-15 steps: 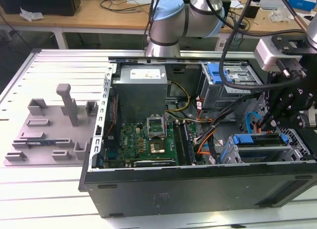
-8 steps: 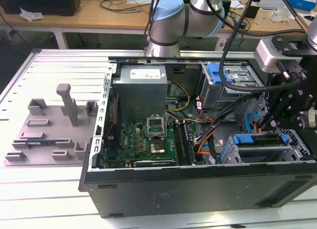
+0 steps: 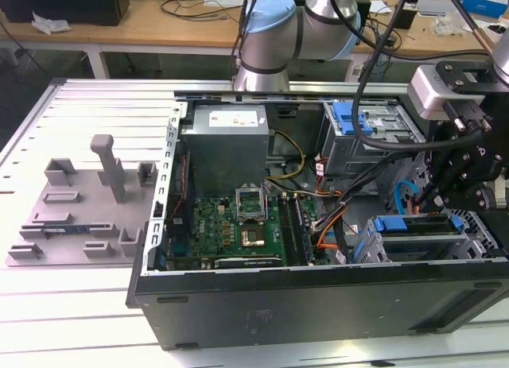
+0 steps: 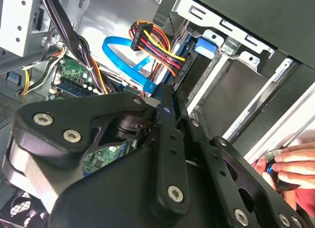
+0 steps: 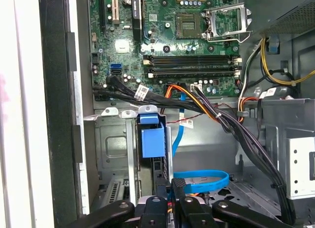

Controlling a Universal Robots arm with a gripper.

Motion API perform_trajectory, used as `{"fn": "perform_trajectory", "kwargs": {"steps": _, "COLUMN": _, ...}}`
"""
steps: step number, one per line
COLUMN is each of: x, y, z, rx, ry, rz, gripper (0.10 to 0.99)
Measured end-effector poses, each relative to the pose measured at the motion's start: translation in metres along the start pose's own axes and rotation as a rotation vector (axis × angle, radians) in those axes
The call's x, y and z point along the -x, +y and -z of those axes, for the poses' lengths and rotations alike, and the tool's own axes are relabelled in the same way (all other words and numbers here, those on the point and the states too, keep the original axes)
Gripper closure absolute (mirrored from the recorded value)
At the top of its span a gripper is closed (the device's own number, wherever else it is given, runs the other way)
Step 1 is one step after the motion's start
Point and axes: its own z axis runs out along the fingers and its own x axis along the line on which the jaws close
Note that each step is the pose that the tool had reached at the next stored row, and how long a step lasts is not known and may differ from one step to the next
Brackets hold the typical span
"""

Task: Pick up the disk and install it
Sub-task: 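Insert the second disk wire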

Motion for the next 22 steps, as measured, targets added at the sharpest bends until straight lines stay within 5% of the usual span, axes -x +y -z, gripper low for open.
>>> {"fn": "perform_trajectory", "kwargs": {"steps": 22, "x": -0.0018, "y": -0.0008, "z": -0.0071, "rx": 0.0, "ry": 0.0, "rz": 0.0, "gripper": 0.925}}
